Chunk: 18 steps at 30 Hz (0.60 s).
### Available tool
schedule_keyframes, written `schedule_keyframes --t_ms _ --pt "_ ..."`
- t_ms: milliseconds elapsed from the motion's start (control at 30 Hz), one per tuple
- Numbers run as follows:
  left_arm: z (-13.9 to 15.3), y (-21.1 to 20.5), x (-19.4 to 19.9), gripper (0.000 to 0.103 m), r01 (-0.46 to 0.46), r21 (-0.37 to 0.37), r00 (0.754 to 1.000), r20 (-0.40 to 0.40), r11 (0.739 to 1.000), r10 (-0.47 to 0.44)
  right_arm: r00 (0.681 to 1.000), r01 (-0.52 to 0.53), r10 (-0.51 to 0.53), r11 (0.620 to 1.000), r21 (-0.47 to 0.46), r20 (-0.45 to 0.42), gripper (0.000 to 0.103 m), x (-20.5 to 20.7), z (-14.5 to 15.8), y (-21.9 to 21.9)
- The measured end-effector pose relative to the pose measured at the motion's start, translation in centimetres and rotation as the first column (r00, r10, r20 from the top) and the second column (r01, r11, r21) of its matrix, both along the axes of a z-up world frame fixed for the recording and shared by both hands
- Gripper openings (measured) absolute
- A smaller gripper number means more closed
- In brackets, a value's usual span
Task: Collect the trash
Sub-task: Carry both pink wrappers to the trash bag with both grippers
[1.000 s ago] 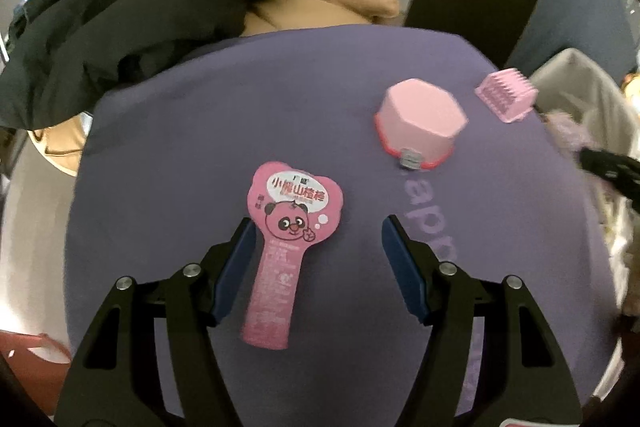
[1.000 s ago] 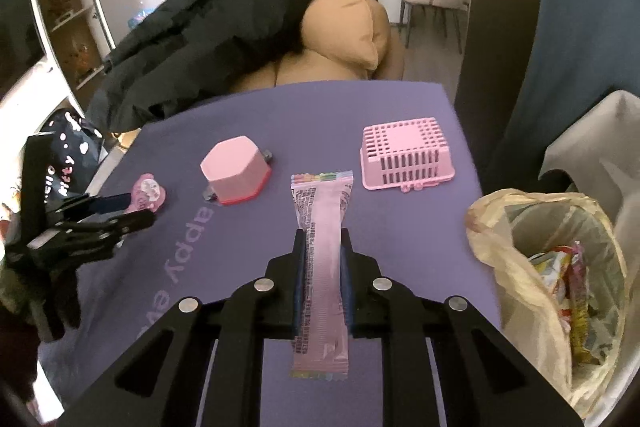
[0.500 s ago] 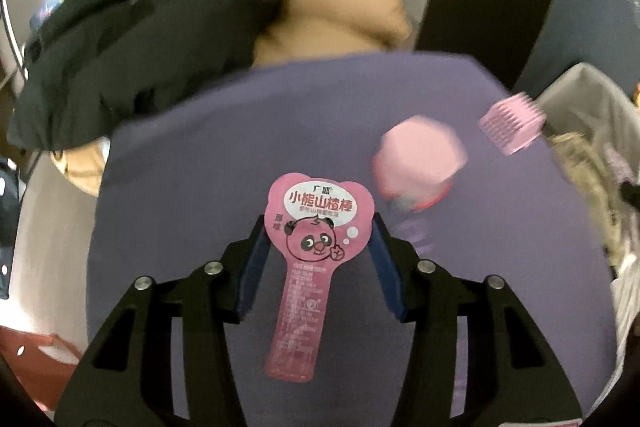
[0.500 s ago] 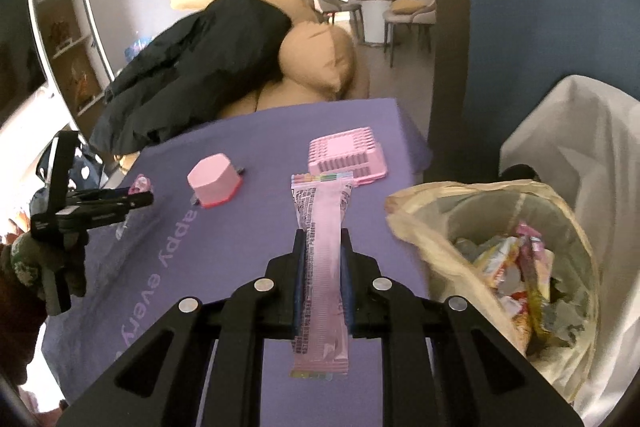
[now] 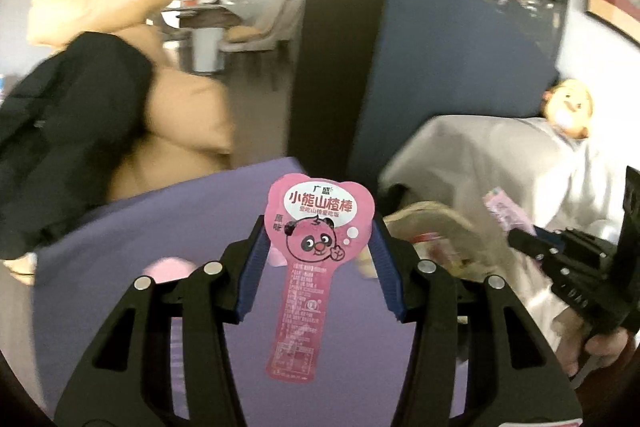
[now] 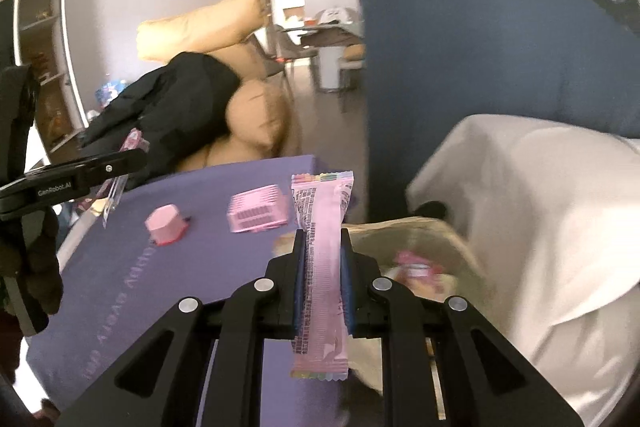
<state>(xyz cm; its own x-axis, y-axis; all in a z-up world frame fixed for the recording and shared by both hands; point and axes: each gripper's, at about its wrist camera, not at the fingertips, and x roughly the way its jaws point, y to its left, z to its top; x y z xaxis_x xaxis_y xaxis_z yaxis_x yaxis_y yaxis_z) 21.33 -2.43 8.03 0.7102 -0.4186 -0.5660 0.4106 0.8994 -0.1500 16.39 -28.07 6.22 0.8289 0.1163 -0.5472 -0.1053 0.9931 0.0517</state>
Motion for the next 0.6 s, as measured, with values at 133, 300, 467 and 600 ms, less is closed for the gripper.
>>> schedule_keyframes --t_ms 133,300,467,600 --pt "-1.1 -4.7 1.1 0.047 0.075 -0.116 0.994 -0.070 0.990 -0.083 0.997 0.079 -0.078 0.997 -0.016 0.017 0.016 -1.0 0.5 -3.6" --pt "-4.2 -10.0 3.5 0.047 0.126 -0.240 0.965 -0.196 0.963 -0.175 0.984 0.175 -0.175 0.984 -0.018 0.029 0.016 -2.0 0.6 -7.9" --pt "-7.0 -14.4 5.7 0.047 0.143 -0.309 0.933 -0.275 0.940 -0.232 0.974 0.228 -0.227 0.974 -0.017 0.014 0.016 -2.0 0.0 -10.5" --pt "-8.0 -16.3 6.7 0.047 0.140 -0.308 0.928 -0.291 0.941 -0.234 0.971 0.239 -0.239 0.971 -0.019 0.001 0.016 -1.9 -0.6 -11.3"
